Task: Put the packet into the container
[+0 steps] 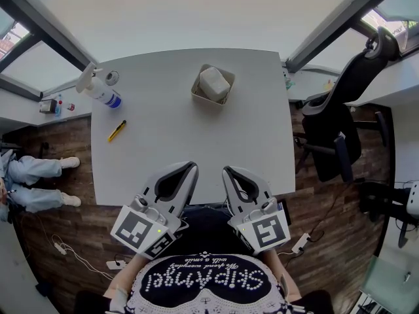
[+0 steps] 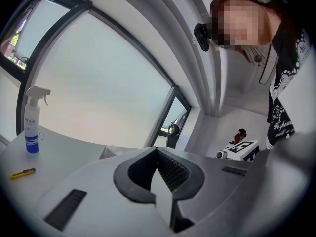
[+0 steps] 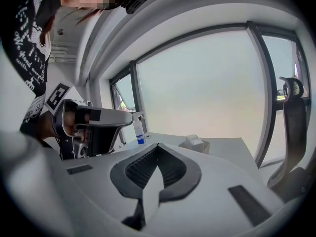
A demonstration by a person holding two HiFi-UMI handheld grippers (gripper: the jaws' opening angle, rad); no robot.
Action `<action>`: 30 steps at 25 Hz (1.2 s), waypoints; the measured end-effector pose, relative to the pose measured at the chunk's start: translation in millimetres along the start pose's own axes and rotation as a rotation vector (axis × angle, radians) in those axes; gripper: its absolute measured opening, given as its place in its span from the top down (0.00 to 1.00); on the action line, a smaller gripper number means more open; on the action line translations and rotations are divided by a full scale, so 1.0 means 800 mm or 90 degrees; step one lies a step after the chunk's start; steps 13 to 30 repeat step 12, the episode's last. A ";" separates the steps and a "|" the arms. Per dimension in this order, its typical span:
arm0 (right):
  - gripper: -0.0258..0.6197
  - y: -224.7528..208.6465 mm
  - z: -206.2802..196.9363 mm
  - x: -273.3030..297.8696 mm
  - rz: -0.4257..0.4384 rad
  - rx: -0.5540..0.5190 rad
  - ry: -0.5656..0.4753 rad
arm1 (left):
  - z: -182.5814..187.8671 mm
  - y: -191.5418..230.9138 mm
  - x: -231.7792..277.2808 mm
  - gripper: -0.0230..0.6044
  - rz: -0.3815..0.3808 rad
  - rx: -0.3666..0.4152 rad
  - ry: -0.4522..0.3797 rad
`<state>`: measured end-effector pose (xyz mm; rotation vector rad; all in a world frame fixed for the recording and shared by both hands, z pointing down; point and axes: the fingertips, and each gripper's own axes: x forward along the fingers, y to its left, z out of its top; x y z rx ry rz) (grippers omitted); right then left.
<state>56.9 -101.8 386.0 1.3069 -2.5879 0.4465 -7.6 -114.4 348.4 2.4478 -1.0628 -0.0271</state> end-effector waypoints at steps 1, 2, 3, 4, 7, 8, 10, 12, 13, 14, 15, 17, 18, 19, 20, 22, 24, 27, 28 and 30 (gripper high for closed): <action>0.94 0.000 0.000 0.000 0.000 0.000 0.001 | 0.000 0.000 0.000 0.95 0.000 0.000 0.000; 0.94 0.001 0.000 0.000 0.001 -0.001 0.001 | 0.000 0.000 0.000 0.95 0.000 0.000 0.000; 0.94 0.001 0.000 0.001 0.001 -0.001 0.001 | 0.000 0.001 0.000 0.95 0.000 -0.001 0.000; 0.94 0.001 0.000 0.001 0.001 -0.001 0.002 | 0.000 0.001 0.000 0.95 0.000 -0.001 0.000; 0.94 0.002 -0.001 0.001 0.001 -0.003 0.004 | 0.000 0.001 -0.001 0.95 0.001 -0.002 0.000; 0.94 0.002 -0.001 0.001 0.002 -0.004 0.004 | 0.000 0.001 -0.001 0.95 0.001 -0.002 0.000; 0.94 0.002 -0.002 0.001 0.002 -0.003 0.004 | 0.000 0.001 -0.001 0.95 0.001 -0.001 0.000; 0.94 0.001 -0.003 0.000 0.002 -0.002 0.006 | -0.001 0.000 0.000 0.95 0.000 -0.001 0.001; 0.94 0.001 -0.003 0.000 0.002 -0.002 0.006 | -0.001 0.000 0.000 0.95 0.000 -0.001 0.001; 0.94 0.001 -0.003 0.000 0.002 -0.002 0.006 | -0.001 0.000 0.000 0.95 0.000 -0.001 0.001; 0.94 0.001 -0.003 0.000 0.002 -0.002 0.006 | -0.001 0.000 0.000 0.95 0.000 -0.001 0.001; 0.94 0.001 -0.003 0.000 0.002 -0.002 0.006 | -0.001 0.000 0.000 0.95 0.000 -0.001 0.001; 0.94 0.001 -0.003 0.000 0.002 -0.002 0.006 | -0.001 0.000 0.000 0.95 0.000 -0.001 0.001; 0.94 0.001 -0.003 0.000 0.002 -0.002 0.006 | -0.001 0.000 0.000 0.95 0.000 -0.001 0.001; 0.94 0.001 -0.003 0.000 0.002 -0.002 0.006 | -0.001 0.000 0.000 0.95 0.000 -0.001 0.001; 0.94 0.001 -0.003 0.000 0.002 -0.002 0.006 | -0.001 0.000 0.000 0.95 0.000 -0.001 0.001; 0.94 0.001 -0.003 0.000 0.002 -0.002 0.006 | -0.001 0.000 0.000 0.95 0.000 -0.001 0.001; 0.94 0.001 -0.003 0.000 0.002 -0.002 0.006 | -0.001 0.000 0.000 0.95 0.000 -0.001 0.001; 0.94 0.001 -0.003 0.000 0.002 -0.002 0.006 | -0.001 0.000 0.000 0.95 0.000 -0.001 0.001; 0.94 0.001 -0.003 0.000 0.002 -0.002 0.006 | -0.001 0.000 0.000 0.95 0.000 -0.001 0.001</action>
